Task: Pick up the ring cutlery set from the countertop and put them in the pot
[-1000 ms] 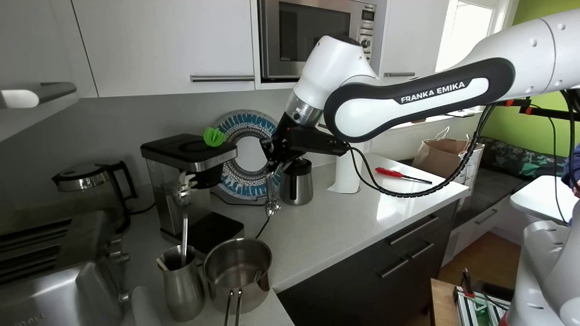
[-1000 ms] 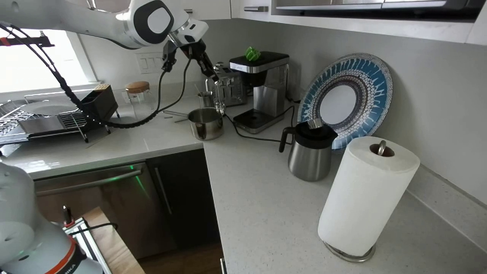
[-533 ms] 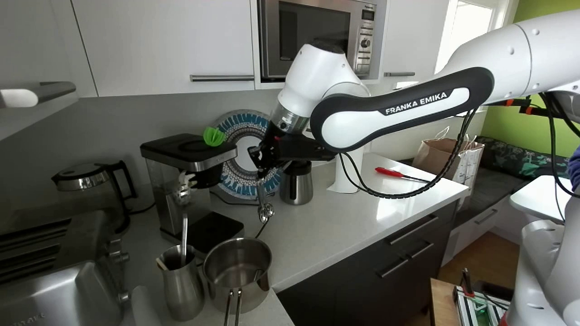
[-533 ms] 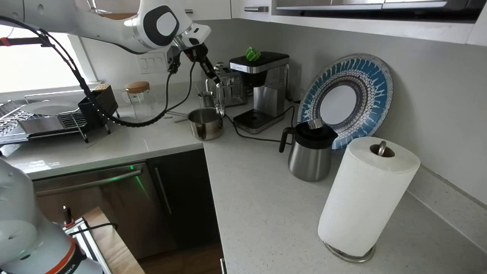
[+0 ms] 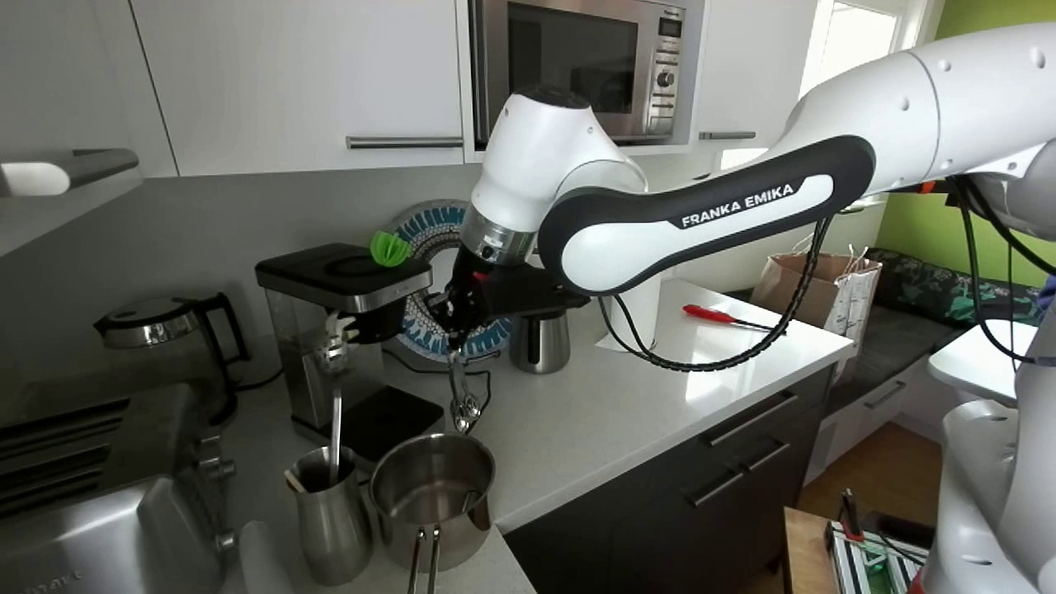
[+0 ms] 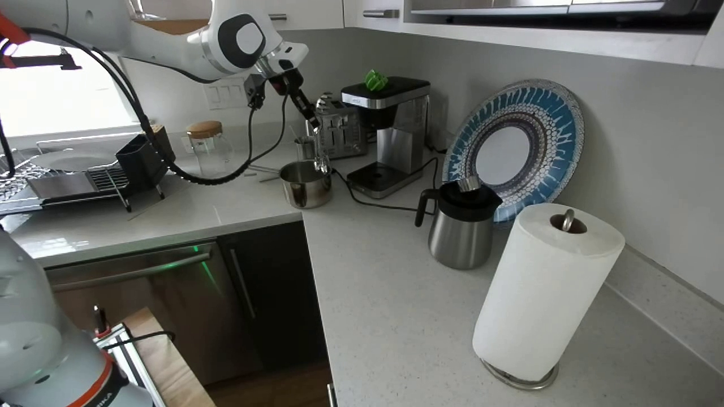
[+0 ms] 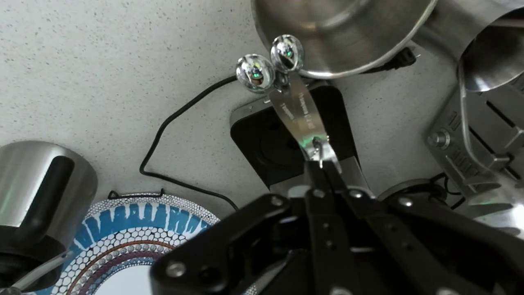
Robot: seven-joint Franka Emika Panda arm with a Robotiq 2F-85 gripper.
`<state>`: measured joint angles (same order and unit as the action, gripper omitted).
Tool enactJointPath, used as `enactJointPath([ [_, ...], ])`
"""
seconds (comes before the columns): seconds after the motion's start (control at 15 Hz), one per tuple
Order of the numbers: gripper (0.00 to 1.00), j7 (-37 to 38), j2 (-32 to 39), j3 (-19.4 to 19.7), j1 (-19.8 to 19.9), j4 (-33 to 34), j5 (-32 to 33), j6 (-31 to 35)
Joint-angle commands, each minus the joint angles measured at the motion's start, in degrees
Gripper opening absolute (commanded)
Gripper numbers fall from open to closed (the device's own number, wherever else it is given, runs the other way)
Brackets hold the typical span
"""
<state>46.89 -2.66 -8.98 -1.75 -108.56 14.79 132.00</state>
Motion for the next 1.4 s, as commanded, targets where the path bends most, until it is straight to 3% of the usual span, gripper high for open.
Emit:
enactJointPath([
  [0.0, 0.01, -2.37, 3.16, 0.21, -2.32, 4.34, -0.80, -5.26],
  [0.6, 0.01, -7.20, 10.51, 1.39, -4.66, 13.35, -2.35, -16.86],
  [1.33, 0.01, -7.80, 23.75, 5.17, -6.29, 28.88, -2.51, -36.85],
])
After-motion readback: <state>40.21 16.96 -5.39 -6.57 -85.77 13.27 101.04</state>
